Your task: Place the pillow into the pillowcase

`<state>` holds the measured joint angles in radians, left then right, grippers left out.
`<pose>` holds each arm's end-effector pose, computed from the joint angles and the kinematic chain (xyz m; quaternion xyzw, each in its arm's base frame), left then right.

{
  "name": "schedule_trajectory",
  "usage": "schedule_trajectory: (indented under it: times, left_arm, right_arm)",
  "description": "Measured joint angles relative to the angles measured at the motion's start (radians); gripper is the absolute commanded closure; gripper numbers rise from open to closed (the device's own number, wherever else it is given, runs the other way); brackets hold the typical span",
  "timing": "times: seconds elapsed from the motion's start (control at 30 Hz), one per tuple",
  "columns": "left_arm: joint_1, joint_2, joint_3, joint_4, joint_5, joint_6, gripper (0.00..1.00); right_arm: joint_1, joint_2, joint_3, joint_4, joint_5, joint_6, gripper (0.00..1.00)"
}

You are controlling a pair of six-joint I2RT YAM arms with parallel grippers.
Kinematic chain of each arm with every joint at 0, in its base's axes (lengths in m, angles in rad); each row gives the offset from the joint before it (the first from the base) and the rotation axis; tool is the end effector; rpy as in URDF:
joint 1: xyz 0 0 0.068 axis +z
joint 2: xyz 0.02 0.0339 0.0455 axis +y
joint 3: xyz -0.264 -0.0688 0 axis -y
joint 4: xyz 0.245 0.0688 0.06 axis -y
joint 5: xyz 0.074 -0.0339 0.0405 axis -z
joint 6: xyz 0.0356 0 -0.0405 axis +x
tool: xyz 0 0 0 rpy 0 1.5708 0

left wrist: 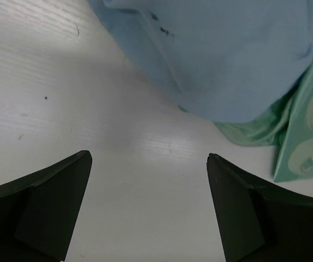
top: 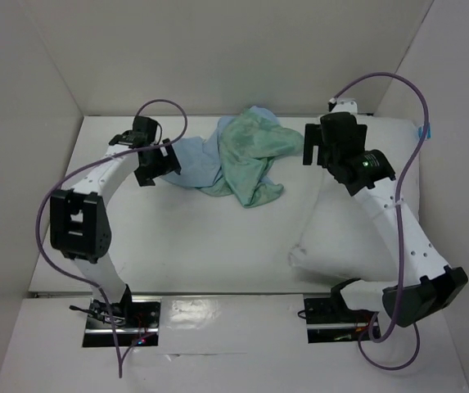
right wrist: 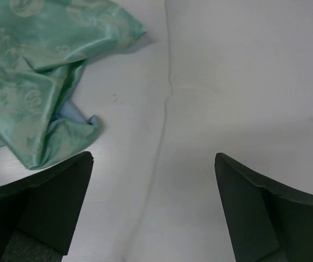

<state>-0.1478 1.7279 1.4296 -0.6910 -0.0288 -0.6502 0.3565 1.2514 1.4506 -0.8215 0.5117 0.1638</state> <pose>0.3694 -0.0540 0.2680 -0.2421 0.9268 -0.0986 0.2695 0.2411 0.0712 0.4102 0.0322 0.8678 -0.1039 0.4848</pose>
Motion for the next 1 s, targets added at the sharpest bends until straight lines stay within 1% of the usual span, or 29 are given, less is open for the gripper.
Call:
schedule_trajectory:
  times: [0.13,0.27,0.3,0.33,0.37,0.4,0.43,0.6,0.73,0.87,0.93,1.0]
  left_arm:
    - [0.003,0.182,0.116,0.008,-0.026,-0.032,0.00]
    - [0.003,0.297,0.223,0.007,-0.061,-0.050,0.01]
    - [0.005,0.320,0.246,0.007,-0.065,-0.059,0.05]
    - [0.005,0.338,0.268,0.006,-0.066,-0.063,0.12]
    - [0.006,0.360,0.291,0.008,-0.066,-0.066,0.30]
    - [0.008,0.380,0.309,0.014,-0.064,-0.073,0.62]
    - [0.011,0.396,0.320,0.018,-0.058,-0.078,1.00]
    - [0.030,0.417,0.324,0.010,-0.028,-0.061,1.00]
    - [0.078,0.364,0.333,-0.006,0.009,-0.029,1.00]
    - [0.160,0.270,0.469,-0.034,0.079,0.030,1.00]
    - [0.195,0.193,0.526,-0.024,0.102,0.053,1.00]
    - [0.214,0.086,0.552,-0.011,0.122,0.071,1.00]
  right_arm:
    - [0.017,0.028,0.016,0.018,-0.102,0.017,0.00]
    - [0.071,0.079,0.046,0.043,-0.161,0.035,0.00]
    - [0.087,0.093,0.047,0.049,-0.172,0.041,0.00]
    - [0.104,0.108,0.047,0.053,-0.182,0.049,0.00]
    - [0.121,0.122,0.047,0.054,-0.192,0.056,0.00]
    - [0.136,0.136,0.047,0.055,-0.198,0.061,0.00]
    - [0.150,0.148,0.047,0.055,-0.199,0.069,0.00]
    - [0.205,0.176,0.047,0.052,-0.192,0.097,0.00]
    - [0.210,0.180,0.047,0.053,-0.187,0.110,0.00]
    - [0.209,0.214,0.064,0.063,-0.216,0.120,0.00]
    - [0.209,0.267,0.113,0.068,-0.252,0.124,0.00]
    - [0.211,0.355,0.193,0.090,-0.296,0.128,0.00]
